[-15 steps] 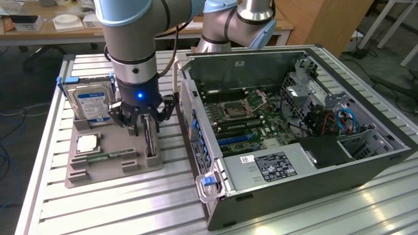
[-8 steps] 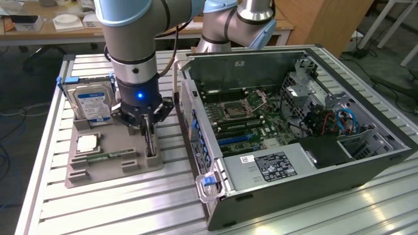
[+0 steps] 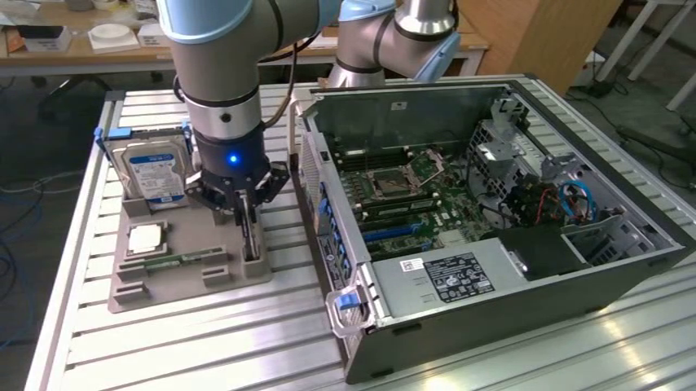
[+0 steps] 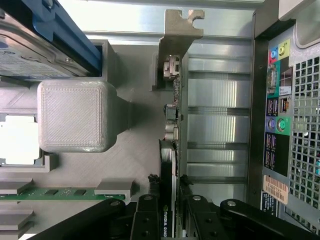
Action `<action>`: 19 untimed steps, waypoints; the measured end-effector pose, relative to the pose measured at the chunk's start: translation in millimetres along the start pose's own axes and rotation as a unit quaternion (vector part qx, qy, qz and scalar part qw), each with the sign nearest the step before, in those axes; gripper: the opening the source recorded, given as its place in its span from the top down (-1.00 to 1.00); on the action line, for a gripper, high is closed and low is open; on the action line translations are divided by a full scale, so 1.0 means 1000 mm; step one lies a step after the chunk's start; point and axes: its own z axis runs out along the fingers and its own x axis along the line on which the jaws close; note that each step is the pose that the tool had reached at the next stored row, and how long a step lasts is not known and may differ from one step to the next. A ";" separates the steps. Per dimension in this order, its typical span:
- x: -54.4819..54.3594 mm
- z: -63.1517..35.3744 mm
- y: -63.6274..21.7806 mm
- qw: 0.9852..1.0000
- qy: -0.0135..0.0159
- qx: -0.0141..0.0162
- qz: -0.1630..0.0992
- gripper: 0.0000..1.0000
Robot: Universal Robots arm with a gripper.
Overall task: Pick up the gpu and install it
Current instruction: 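Pick up the gpu and move the gpu toward the slot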
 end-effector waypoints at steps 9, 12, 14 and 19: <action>0.000 -0.0007 0.0001 1.000 0.000 0.000 0.000 0.49; 0.000 -0.0063 0.0002 1.000 0.000 0.000 0.000 0.49; 0.000 -0.0109 0.0004 1.000 0.000 0.000 0.000 0.49; 0.000 -0.0263 0.0009 1.000 0.000 0.000 0.000 0.49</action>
